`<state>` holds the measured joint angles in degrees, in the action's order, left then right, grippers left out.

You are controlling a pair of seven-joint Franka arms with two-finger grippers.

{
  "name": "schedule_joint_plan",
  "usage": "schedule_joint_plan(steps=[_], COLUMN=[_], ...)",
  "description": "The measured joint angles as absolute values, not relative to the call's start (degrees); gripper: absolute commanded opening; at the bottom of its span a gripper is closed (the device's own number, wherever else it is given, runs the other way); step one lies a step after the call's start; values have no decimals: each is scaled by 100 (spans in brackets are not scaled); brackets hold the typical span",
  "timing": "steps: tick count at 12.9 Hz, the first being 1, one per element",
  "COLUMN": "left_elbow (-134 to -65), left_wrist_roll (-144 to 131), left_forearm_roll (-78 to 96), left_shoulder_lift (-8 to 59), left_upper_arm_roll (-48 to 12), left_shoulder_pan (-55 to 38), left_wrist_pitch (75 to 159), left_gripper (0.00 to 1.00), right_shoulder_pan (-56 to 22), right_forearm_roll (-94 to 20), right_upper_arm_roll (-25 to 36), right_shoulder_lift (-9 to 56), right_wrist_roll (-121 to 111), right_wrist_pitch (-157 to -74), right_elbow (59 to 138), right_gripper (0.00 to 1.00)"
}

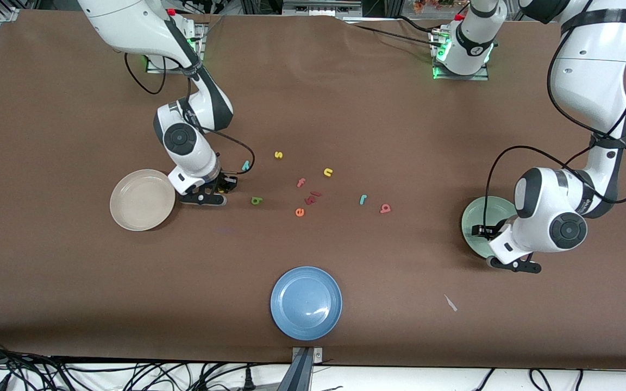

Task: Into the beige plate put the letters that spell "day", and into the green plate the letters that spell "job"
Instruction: 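Drop the blue o and yellow d onto the green and beige plates, then grasp the cyan j and cyan y with the left and right grippers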

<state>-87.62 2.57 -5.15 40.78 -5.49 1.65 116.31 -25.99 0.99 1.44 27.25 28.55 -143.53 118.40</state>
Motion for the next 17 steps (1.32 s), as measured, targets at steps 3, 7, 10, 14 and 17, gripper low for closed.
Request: schedule_joint_plan(steps=[3,7,10,14,17], left_elbow=[-8633,-8661,-8742,-8815,-8825], left_wrist_roll=[-771,-2994,-3592,-3596,-3384], left_forearm_roll=[-515,-455,-172,-138,-141], left_shoulder_lift=[3680,3535,3636,3933,4183], left_upper_arm_roll=[-647,-722,-773,-826,-834], left_shoulder_pan=[-520,-1604,-1857,-2206,-2644], left_wrist_pitch=[10989,10811,11000,11402,11936], left_gripper=[100,100,100,98,97], right_shoulder_pan=[-2569,-2504,-2498,-2469,-2472], right_forearm_roll=[98,98,98,95,95], right_upper_arm_roll=[420,1109,1491,1916,1913], right_shoulder_lift=[2525,2016,1736,1687,1753], right_wrist_roll=[2224,850,89,-653,-678], right_wrist_pitch=[-14099,-14165,-14242,-14404,-14498], right_elbow=[11848,12471,12808,12947,12969], right_gripper=[8,8,10,86,100])
